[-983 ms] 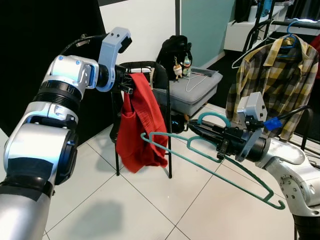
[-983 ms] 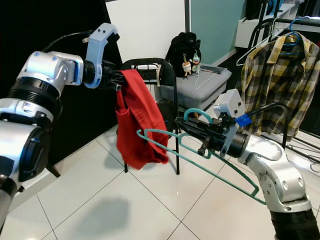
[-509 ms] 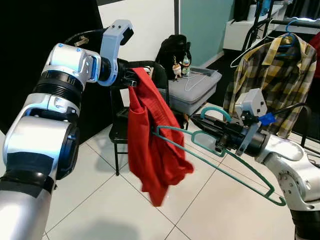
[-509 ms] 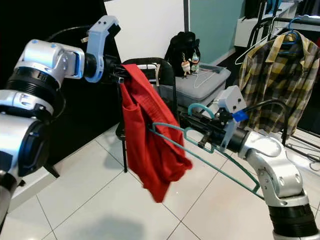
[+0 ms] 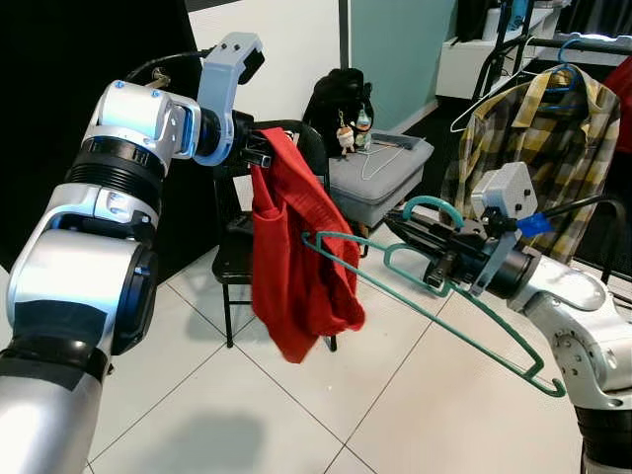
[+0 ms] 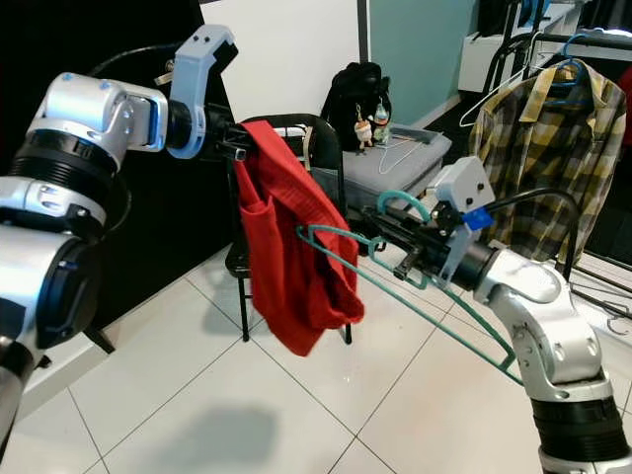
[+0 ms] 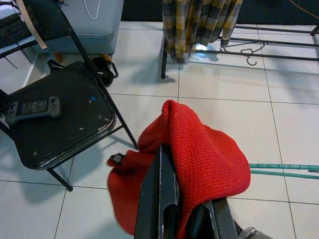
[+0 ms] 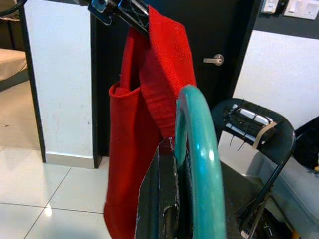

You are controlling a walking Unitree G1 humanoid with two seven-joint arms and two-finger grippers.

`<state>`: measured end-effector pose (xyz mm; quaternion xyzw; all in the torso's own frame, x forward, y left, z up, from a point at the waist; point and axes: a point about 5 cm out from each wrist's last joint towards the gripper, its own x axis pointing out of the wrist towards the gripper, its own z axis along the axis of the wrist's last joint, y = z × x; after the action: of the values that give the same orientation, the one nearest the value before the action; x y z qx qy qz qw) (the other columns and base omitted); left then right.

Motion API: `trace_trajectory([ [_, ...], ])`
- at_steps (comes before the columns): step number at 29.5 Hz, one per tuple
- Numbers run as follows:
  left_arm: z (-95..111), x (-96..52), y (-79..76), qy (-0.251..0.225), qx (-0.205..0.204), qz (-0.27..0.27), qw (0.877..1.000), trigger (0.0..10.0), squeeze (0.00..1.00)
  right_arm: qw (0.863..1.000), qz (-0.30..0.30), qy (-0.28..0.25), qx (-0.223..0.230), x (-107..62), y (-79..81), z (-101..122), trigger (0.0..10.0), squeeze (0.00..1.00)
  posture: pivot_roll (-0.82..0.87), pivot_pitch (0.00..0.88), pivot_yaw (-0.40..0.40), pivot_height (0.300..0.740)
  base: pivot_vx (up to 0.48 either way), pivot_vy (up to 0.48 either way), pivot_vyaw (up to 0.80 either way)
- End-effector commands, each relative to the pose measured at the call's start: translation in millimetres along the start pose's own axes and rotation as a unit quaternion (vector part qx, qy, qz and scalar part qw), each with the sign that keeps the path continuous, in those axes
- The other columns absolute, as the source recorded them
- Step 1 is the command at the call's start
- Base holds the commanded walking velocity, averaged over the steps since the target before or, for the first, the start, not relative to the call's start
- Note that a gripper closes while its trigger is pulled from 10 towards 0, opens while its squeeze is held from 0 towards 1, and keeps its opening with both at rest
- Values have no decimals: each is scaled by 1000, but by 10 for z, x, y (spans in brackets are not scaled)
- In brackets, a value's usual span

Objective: Hang hanger

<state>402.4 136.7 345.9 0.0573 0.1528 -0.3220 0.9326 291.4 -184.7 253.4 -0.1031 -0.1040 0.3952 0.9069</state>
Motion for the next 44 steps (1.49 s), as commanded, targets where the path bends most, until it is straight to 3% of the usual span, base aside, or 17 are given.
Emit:
trace_trajectory([
  [1,61,-38,-9,-7,7,-1,1000,10000,0,1000,-4,-22,-22,9,-5,114,10000,0,-102,0,117,740,0,0,0],
  [11,86,-55,-18,-8,11,0,1000,10000,0,999,-12,-29,-26,-12,-28,152,10000,0,-96,0,115,740,0,0,0],
  [21,133,-74,-202,0,40,-63,997,10000,0,999,-9,-18,-26,24,-25,101,10000,0,-88,0,107,740,0,0,0],
  [34,331,-241,-107,-43,37,-28,998,10000,0,999,-17,-10,-31,-47,-44,103,10000,0,-101,0,110,740,0,0,0],
  [44,421,-287,-206,-55,49,-46,996,10000,0,1000,-10,-3,-24,-46,-7,52,10000,0,-97,0,105,740,0,0,0],
])
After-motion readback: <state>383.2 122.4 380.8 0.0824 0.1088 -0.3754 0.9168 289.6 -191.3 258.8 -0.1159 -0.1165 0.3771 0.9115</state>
